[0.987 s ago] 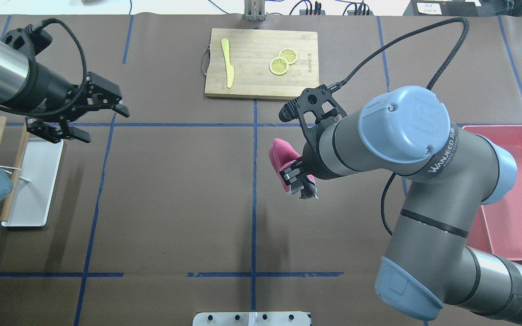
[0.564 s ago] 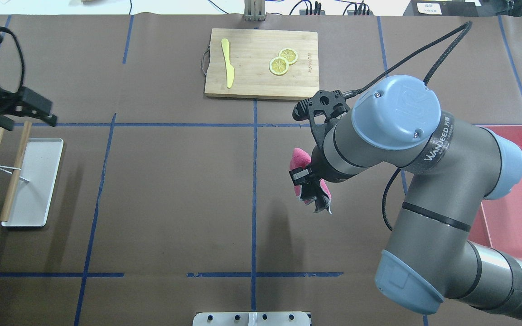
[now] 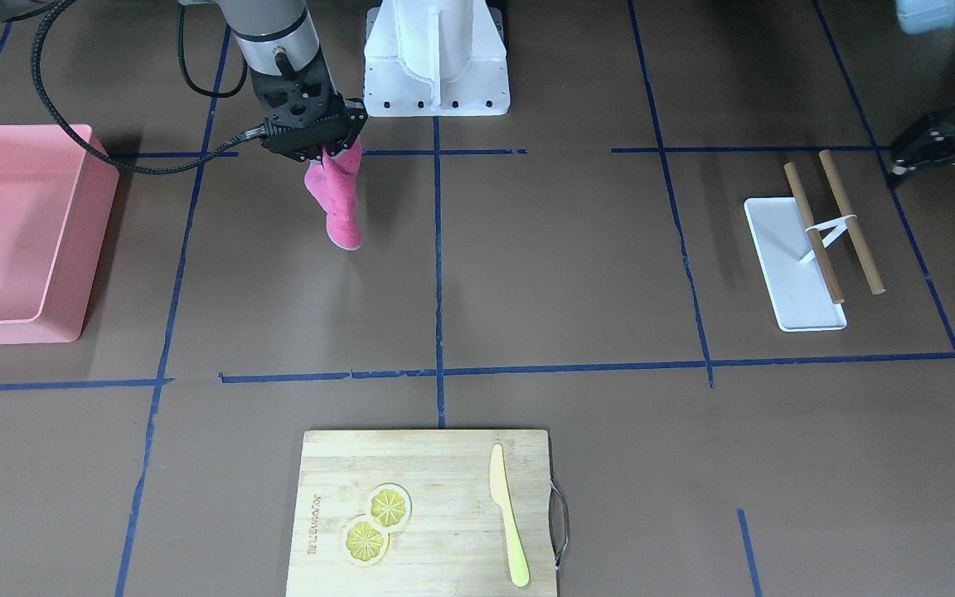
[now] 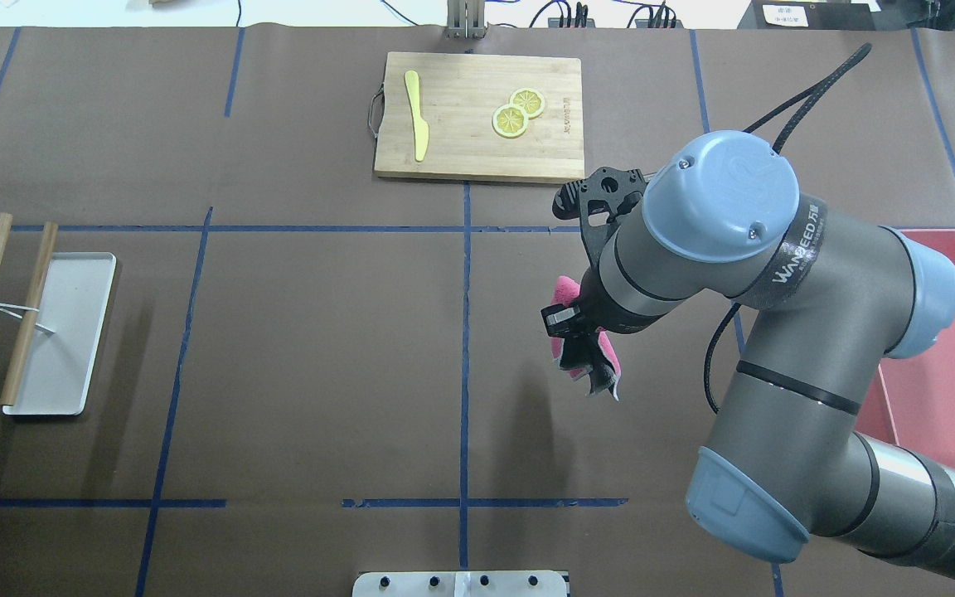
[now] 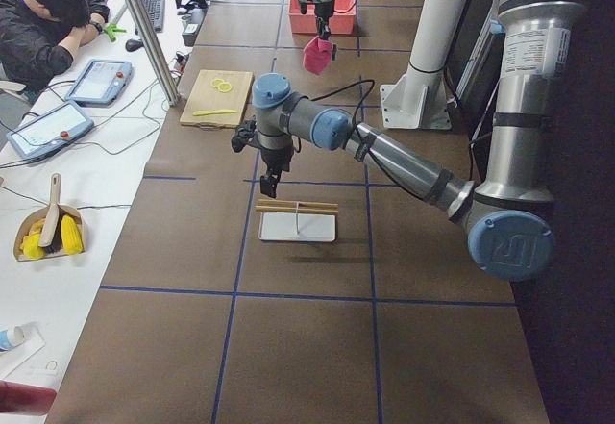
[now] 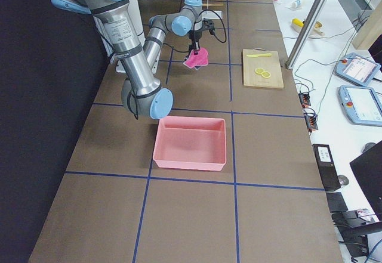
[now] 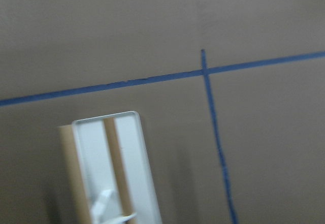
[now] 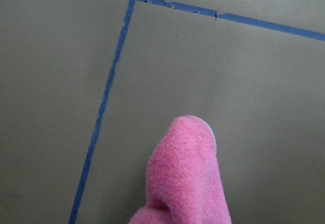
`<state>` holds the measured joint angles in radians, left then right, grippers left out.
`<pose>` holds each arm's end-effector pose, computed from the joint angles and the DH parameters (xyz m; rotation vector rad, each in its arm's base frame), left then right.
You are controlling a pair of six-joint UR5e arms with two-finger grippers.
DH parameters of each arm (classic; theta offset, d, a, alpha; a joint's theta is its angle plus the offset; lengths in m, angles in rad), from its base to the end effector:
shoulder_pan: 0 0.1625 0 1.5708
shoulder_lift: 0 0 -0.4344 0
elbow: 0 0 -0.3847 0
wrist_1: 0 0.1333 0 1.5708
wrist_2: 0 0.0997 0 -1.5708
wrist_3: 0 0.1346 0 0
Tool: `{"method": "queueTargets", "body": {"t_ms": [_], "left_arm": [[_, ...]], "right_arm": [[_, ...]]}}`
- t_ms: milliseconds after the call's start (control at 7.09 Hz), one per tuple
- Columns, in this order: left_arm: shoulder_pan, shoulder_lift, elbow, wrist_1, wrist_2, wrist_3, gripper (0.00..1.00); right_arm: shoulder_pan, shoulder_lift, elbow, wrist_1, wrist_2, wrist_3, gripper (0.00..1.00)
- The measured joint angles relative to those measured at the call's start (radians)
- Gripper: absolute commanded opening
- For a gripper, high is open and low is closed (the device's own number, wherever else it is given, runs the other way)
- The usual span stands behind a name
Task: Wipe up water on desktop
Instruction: 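Lower the pink cloth and wipe it across the table with the right gripper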
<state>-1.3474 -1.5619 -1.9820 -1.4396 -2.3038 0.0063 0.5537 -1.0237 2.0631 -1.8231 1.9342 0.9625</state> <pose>0.0626 -0.4708 0.5159 0.1791 0.7552 0.3175 -0.4488 -0.3779 0.2200 0.1394 -0.8402 -0.1942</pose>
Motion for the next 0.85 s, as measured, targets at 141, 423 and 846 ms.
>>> {"method": "queueTargets", "body": {"t_ms": [141,423,846], "left_arm": [[-0.079,0.021,0.051,0.001,-0.003,0.125,1.00],[-0.149,0.039,0.105,0.003,-0.008,0.235,1.00],[-0.160,0.043,0.115,0.005,-0.038,0.251,1.00]], "right_arm": [[-0.003,0.001,-0.015,-0.001,0.005,0.048,0.00],[-0.021,-0.002,-0.091,0.070,0.003,0.096,0.00],[-0.039,-0.007,-0.204,0.159,-0.001,0.102,0.00]]}}
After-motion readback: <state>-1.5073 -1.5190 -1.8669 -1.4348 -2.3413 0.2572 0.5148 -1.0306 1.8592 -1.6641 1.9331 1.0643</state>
